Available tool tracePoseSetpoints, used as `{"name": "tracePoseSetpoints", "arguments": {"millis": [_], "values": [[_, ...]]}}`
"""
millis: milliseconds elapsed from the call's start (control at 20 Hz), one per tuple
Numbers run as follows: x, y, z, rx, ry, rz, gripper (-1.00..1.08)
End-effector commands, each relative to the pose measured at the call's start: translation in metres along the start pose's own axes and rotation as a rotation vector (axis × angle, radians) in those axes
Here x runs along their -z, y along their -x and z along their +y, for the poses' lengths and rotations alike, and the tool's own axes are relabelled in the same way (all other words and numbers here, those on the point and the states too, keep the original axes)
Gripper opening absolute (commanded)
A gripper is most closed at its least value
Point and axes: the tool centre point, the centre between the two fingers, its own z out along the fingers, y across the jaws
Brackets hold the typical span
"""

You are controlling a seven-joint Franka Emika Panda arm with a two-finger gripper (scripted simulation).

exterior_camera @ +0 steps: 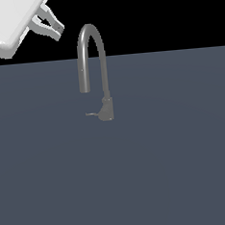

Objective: Turn on the faucet by rotating a designated handle.

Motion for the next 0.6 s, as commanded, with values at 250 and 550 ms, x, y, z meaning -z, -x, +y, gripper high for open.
{"name": "tracePoseSetpoints", "arguments": {"millis": [250, 550], "values": [[-0.015, -0.029, -0.014, 0.142, 0.138, -0.009, -1.00], [-0.028, -0.049, -0.025, 0.246, 0.240, -0.017, -1.00]]}}
